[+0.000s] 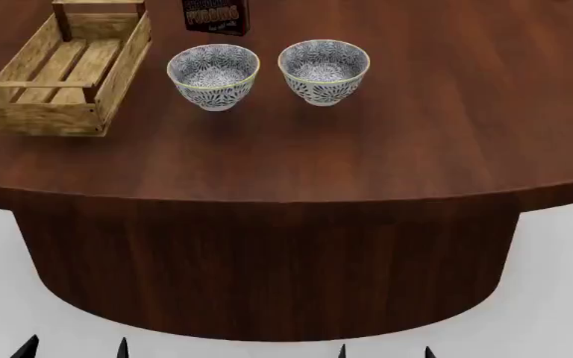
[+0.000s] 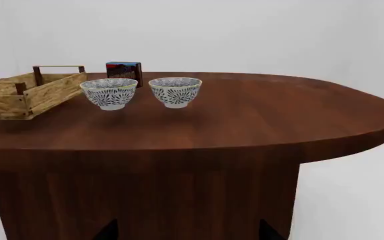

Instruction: Stack the left bowl on the right bowl and place them in the tray.

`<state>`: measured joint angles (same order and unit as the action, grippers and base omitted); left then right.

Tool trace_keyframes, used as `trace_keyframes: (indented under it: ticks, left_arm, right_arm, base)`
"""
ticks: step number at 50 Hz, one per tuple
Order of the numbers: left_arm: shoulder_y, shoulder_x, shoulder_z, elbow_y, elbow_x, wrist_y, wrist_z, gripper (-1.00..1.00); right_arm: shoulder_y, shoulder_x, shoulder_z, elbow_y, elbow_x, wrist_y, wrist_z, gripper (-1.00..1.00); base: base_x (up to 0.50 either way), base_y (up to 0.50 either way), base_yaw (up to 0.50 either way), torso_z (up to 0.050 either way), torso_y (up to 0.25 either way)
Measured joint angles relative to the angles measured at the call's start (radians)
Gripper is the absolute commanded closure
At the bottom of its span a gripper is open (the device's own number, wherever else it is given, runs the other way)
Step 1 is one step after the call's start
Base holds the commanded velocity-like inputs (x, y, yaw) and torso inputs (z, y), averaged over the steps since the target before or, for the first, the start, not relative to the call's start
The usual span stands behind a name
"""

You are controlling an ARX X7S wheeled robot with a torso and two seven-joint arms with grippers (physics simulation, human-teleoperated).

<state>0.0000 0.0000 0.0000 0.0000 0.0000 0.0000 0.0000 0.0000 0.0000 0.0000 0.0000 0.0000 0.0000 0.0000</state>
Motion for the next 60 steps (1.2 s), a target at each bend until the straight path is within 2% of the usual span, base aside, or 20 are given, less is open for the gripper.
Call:
trace_keyframes:
  ticks: [4, 23, 32, 45, 52, 60]
  left_arm:
    - [0.002, -0.003, 0.012, 0.012, -0.017, 0.003, -0.011, -1.00]
    - [0.015, -0.048, 0.036, 0.049, -0.086, 0.026, -0.017, -1.00]
    - [-0.008, -0.088, 0.039, 0.229, -0.107, -0.097, -0.039, -1.00]
    - [-0.096, -0.143, 0.005, 0.446, -0.143, -0.298, -0.080, -1.00]
    - [-0.137, -0.163, -0.005, 0.478, -0.143, -0.347, -0.098, -1.00]
    - [-0.163, -0.183, 0.010, 0.484, -0.141, -0.374, -0.099, -1.00]
  right_arm:
    - [-0.010, 0.014, 0.009, -0.011, 0.015, -0.003, -0.003, -1.00]
    - [0.005, 0.048, -0.041, -0.031, 0.056, 0.011, 0.046, -1.00]
    - [0.025, 0.082, -0.036, -0.229, 0.079, 0.151, 0.077, -1.00]
    - [0.131, 0.129, -0.023, -0.527, 0.125, 0.437, 0.116, -1.00]
    - [0.183, 0.146, -0.024, -0.582, 0.133, 0.515, 0.130, -1.00]
    - [0.213, 0.159, -0.038, -0.578, 0.128, 0.543, 0.140, -1.00]
  base:
    - [0.00, 0.00, 0.00, 0.006, 0.000]
    - [0.00, 0.00, 0.00, 0.050, 0.000]
    - [0.00, 0.00, 0.00, 0.050, 0.000]
    - [0.00, 0.00, 0.00, 0.050, 0.000]
    - [0.00, 0.10, 0.00, 0.050, 0.000]
    - [0.00, 0.50, 0.00, 0.000, 0.000]
